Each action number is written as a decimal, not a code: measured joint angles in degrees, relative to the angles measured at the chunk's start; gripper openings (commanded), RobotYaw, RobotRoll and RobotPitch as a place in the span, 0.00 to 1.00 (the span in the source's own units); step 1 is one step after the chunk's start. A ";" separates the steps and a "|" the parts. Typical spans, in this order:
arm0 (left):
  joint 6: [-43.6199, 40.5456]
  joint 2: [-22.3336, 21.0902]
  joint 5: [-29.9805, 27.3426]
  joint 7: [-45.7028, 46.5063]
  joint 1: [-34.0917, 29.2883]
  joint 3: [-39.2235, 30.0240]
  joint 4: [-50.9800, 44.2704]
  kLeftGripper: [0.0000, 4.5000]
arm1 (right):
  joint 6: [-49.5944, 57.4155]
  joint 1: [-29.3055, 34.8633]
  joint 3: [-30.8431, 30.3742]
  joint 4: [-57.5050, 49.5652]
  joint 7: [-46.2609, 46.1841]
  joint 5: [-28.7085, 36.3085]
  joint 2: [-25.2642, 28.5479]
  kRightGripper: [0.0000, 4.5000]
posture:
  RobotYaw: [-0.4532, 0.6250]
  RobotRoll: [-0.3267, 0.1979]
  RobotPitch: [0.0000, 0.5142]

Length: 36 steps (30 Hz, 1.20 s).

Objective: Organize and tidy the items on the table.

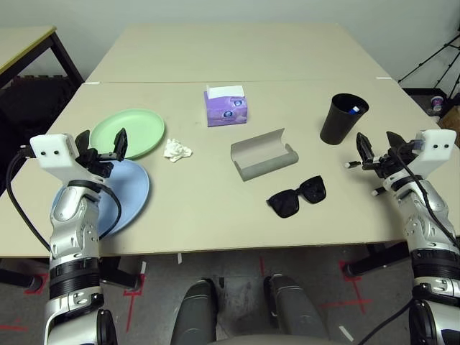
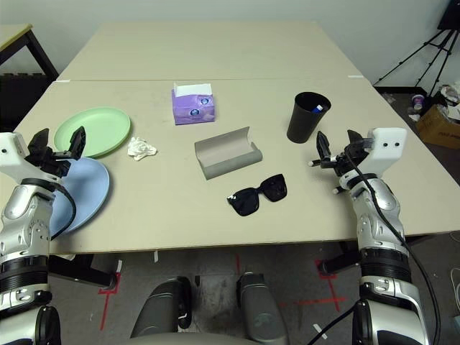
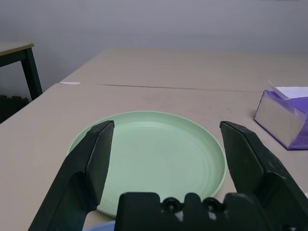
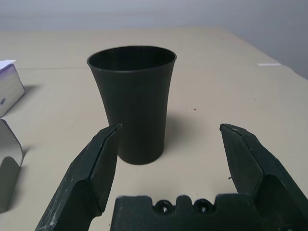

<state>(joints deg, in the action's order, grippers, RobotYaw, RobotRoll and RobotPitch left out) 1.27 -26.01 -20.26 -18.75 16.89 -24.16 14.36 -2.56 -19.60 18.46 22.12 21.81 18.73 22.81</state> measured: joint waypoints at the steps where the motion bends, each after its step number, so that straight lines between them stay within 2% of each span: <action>1: 0.00 0.00 0.00 0.00 0.04 0.00 0.00 1.00 | 0.00 0.00 0.00 0.11 0.00 0.00 0.00 0.99 | 0.37 0.62 0.16; 15: -0.25 0.00 -0.07 -0.16 -0.93 -0.08 0.02 1.00 | -0.25 -0.32 -0.04 0.32 0.13 0.00 -0.29 0.99 | 0.38 0.62 0.15; 22: -1.87 -0.25 -0.09 -1.52 -1.44 -0.03 0.02 1.00 | -0.61 -0.15 -0.40 -0.16 3.50 0.04 0.16 0.99 | 0.39 0.62 0.16; 27: -2.53 -1.46 0.00 -1.95 -1.99 -0.03 -0.04 1.00 | -1.15 0.26 -2.66 -1.84 9.70 0.10 1.38 0.99 | 0.41 0.62 0.17; 36: -2.92 -3.77 0.07 -5.02 -3.00 0.56 -0.21 1.00 | -2.28 0.19 -10.81 -5.09 29.91 1.27 5.38 0.99 | 0.44 0.62 0.19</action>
<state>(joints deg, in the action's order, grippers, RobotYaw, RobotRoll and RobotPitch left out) -1.65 -29.77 -20.19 -23.77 13.89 -23.60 14.15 -4.84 -19.41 7.65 17.02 51.72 20.00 28.19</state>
